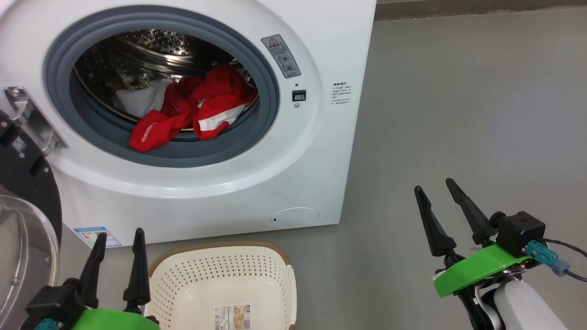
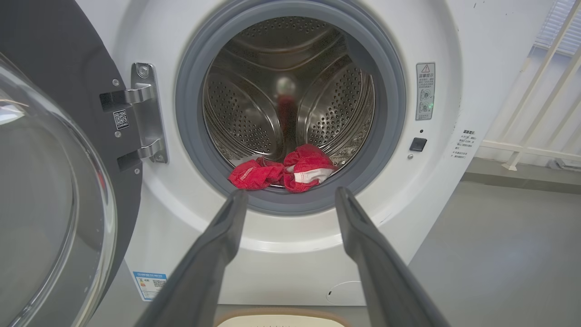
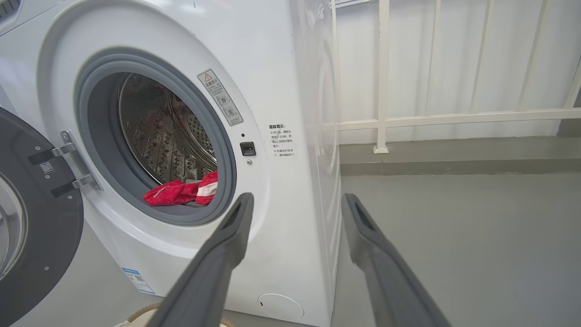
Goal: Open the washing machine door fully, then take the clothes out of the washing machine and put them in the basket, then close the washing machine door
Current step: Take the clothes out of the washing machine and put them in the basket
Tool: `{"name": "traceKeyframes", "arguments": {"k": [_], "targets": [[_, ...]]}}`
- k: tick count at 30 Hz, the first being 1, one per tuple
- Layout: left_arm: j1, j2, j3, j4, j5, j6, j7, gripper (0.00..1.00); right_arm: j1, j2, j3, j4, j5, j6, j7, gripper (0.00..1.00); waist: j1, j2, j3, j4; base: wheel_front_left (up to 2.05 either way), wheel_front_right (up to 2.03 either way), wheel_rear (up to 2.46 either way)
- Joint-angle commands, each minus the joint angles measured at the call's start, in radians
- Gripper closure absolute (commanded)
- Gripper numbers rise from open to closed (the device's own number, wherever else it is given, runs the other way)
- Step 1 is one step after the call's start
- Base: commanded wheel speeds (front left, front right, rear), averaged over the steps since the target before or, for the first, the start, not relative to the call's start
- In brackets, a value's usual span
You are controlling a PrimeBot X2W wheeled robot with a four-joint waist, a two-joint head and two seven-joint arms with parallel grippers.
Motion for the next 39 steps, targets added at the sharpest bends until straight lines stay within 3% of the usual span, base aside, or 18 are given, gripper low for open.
{"name": "traceKeyframes", "arguments": {"k": [1, 21, 28, 39], "targets": [[-0.033, 0.024, 0.037, -0.020, 0.000, -0.005, -0.012, 0.00, -0.014, -0.001, 0.012, -0.023, -0.003, 0.007, -0.006, 0.00, 0.0000, -0.0001, 0.001, 0.000, 0.00, 0.00, 0.00], [-0.178, 0.039, 0.019, 0.038, -0.014, -0.024, 0.008, 0.00, -0.045, 0.014, 0.005, -0.054, -0.021, 0.007, -0.006, 0.00, 0.0000, -0.0001, 0.113, -0.012, 0.00, 0.00, 0.00], [-0.315, 0.055, 0.023, 0.114, -0.030, -0.043, 0.028, 0.00, -0.075, 0.031, 0.001, -0.069, -0.037, 0.007, -0.006, 0.00, 0.0000, -0.0001, 0.196, -0.024, 0.00, 0.00, 0.00], [-0.618, 0.064, -0.009, 0.330, -0.039, -0.114, 0.046, 0.00, -0.104, 0.043, 0.003, -0.077, -0.072, 0.007, -0.006, 0.00, 0.0000, -0.0001, 0.317, -0.033, 0.00, 0.00, 0.00]]}}
